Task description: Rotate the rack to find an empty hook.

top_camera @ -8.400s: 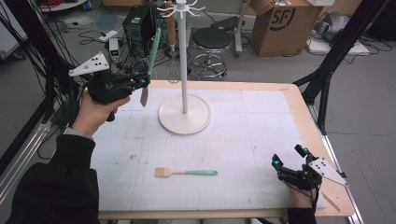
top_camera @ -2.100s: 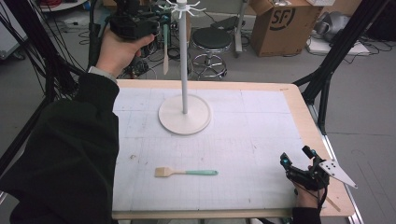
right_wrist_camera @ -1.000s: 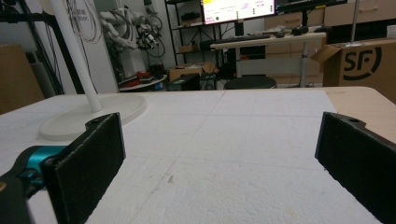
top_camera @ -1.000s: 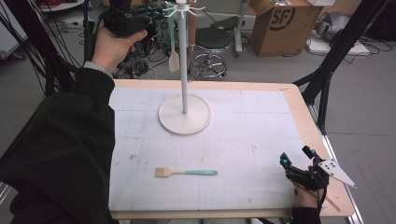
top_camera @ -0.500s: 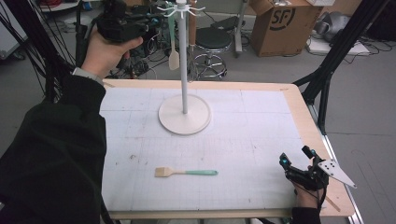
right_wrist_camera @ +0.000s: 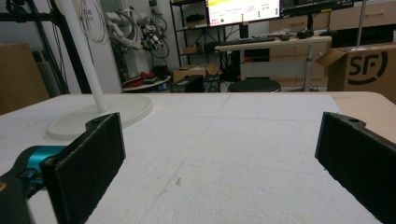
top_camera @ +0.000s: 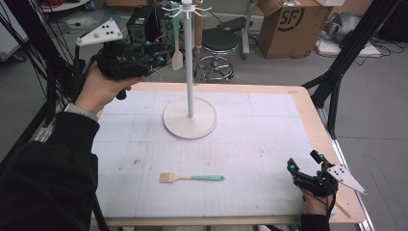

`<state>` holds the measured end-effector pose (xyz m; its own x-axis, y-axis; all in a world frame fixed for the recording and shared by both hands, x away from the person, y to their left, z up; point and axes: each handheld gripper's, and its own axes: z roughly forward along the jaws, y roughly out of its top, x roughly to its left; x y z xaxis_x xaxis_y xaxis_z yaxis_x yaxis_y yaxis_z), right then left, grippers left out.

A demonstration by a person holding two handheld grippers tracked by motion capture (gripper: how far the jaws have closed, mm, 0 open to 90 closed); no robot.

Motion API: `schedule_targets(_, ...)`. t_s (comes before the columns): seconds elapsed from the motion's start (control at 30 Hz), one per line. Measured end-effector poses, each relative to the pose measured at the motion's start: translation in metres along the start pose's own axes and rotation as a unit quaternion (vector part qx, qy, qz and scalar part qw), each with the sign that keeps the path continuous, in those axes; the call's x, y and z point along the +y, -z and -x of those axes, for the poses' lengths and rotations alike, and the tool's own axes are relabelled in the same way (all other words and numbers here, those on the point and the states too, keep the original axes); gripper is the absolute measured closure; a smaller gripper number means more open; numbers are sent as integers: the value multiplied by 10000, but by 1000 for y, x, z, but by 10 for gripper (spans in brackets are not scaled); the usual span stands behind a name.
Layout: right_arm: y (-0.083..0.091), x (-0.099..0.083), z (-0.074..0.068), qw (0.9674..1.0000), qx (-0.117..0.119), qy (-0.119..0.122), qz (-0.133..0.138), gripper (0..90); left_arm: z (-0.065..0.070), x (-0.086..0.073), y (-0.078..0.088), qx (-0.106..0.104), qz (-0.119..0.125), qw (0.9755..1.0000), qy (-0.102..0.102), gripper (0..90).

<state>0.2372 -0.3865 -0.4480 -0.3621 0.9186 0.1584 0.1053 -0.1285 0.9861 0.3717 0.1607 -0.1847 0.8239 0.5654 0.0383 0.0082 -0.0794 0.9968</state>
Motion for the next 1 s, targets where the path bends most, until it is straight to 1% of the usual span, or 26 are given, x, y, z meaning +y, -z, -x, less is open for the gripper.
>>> schedule_targets(0.03,0,0,0,10000,10,64,-1,5,2,-5,1,-12,-8,10000,26,460)
schedule_targets(0.1,0,0,1,10000,24,89,1,5,7,-14,4,-24,-44,10000,22,413)
schedule_targets(0.13,0,0,0,10000,21,91,0,5,9,-19,5,-46,-25,10000,35,379)
schedule_targets(0.27,0,0,0,10000,18,85,16,5,18,-38,9,-144,-139,9998,92,251)
schedule_targets(0.4,1,0,0,9999,25,107,0,5,26,-57,12,-273,-100,9995,130,164)
schedule_targets(0.5,1,0,0,9999,15,124,-1,5,32,-68,15,-337,-72,9993,172,134)
schedule_targets(0.53,1,1,-2,10000,29,65,9,5,34,-72,16,-342,-74,9992,196,121)
schedule_targets(0.57,1,1,-1,9999,22,107,16,5,35,-75,17,-326,-93,9992,227,104)
schedule_targets(0.63,1,1,-2,9999,30,110,29,5,39,-81,20,-302,-146,9989,324,86)
schedule_targets(0.7,1,1,-2,9999,28,129,21,5,40,-86,23,-342,-136,9984,436,79)
schedule_targets(0.8,1,1,-3,9999,43,136,11,5,43,-92,27,-363,-144,9978,528,75)
schedule_targets(0.9,2,1,-3,9999,34,167,9,5,46,-99,29,-380,-175,9981,463,75)
schedule_targets(1.0,2,1,-4,9998,60,165,-8,5,49,-106,30,-419,-251,9976,489,75)
